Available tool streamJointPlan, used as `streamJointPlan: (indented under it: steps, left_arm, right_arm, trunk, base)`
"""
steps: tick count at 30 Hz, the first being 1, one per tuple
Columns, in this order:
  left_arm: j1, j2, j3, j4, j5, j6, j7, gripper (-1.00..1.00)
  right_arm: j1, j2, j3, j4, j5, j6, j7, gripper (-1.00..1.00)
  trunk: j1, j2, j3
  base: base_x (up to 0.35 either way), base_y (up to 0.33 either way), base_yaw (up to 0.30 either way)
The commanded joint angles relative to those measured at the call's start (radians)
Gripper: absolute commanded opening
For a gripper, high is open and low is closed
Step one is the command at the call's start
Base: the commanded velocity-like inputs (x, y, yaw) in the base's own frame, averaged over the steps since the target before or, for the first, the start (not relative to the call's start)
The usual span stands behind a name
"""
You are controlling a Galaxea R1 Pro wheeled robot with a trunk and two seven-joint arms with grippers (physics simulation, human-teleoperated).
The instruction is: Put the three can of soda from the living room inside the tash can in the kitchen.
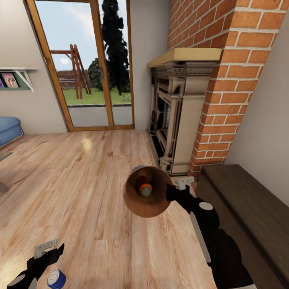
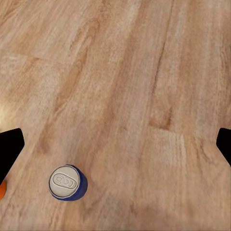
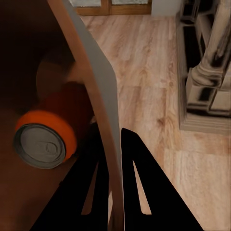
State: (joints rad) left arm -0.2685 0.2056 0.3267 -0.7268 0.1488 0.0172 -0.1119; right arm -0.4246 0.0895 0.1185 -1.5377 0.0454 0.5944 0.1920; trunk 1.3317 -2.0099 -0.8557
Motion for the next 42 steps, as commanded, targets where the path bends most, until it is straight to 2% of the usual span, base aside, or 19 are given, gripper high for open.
streamJointPlan:
  steps: [1,5,9,23,39,42]
  left_arm:
    - [0.0,0.0,0.0,0.0,0.0,0.0,0.0,1.0]
    - [0.0,0.0,0.0,0.0,0.0,0.002,0.0,1.0]
    - [0.0,0.0,0.0,0.0,0.0,0.011,0.001,1.0]
    - [0.0,0.0,0.0,-0.005,0.001,0.031,0.003,1.0]
    - [0.0,0.0,0.005,-0.005,0.003,0.033,0.008,1.0]
    - [0.0,0.0,0.005,-0.003,0.003,0.033,0.009,1.0]
  right_arm:
    - [0.001,0.0,0.005,-0.011,-0.011,0.008,0.007,-1.0]
    - [0.003,-0.002,0.038,-0.037,-0.009,0.022,0.006,-1.0]
    - [0.005,-0.002,0.047,-0.044,-0.009,0.024,-0.001,-1.0]
    - [0.007,-0.002,0.052,-0.044,-0.002,0.025,-0.01,-1.0]
    - [0.007,-0.002,0.052,-0.044,-0.002,0.027,-0.01,-1.0]
    - [0.007,-0.002,0.052,-0.044,-0.002,0.027,-0.01,-1.0]
  trunk:
    - [0.0,0.0,0.0]
    - [0.0,0.0,0.0]
    - [0.0,0.0,0.0]
    - [0.0,0.0,0.0]
    - [0.0,0.0,0.0]
    - [0.011,-0.021,-0.009]
  base:
    - [0.0,0.0,0.0]
    - [0.0,0.052,0.0]
    - [0.0,0.191,0.0]
    - [0.083,0.232,0.0]
    - [0.013,0.02,0.0]
    - [0.0,0.001,0.0]
